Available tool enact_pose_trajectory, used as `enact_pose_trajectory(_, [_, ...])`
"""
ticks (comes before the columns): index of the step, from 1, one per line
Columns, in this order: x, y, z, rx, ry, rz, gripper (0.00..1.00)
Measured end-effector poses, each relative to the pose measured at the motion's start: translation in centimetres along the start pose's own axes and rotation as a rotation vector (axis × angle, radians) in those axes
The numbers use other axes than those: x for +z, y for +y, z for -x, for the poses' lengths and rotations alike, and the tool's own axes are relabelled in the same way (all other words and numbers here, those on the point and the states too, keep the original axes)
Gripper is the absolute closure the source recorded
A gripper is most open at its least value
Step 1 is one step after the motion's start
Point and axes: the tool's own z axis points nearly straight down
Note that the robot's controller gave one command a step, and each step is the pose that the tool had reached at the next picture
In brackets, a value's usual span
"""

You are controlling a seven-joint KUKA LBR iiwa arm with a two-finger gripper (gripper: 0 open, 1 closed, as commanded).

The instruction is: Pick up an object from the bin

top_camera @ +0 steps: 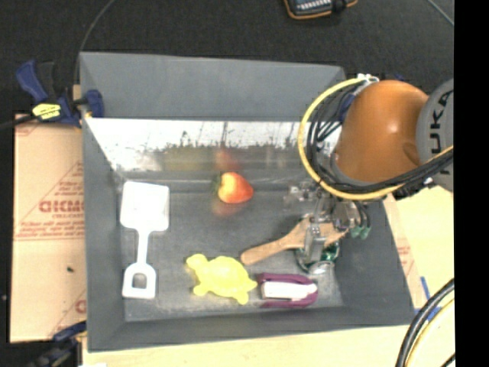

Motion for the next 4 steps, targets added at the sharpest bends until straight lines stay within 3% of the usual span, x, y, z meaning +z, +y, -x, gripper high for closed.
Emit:
enact_pose_trajectory(1, [0.0,0.0,0.0,0.0,0.0,0.0,0.0])
enact_pose_trajectory(2, [3.2,-0.5,3.0,0.131,-0.006,0.0,0.0])
enact_pose_trajectory(3, [3.4,0.7,0.8,0.063,-0.004,-0.001,0.0])
enact_pose_trajectory(4, [5.1,-1.2,2.7,0.069,-0.009,-0.002,0.0])
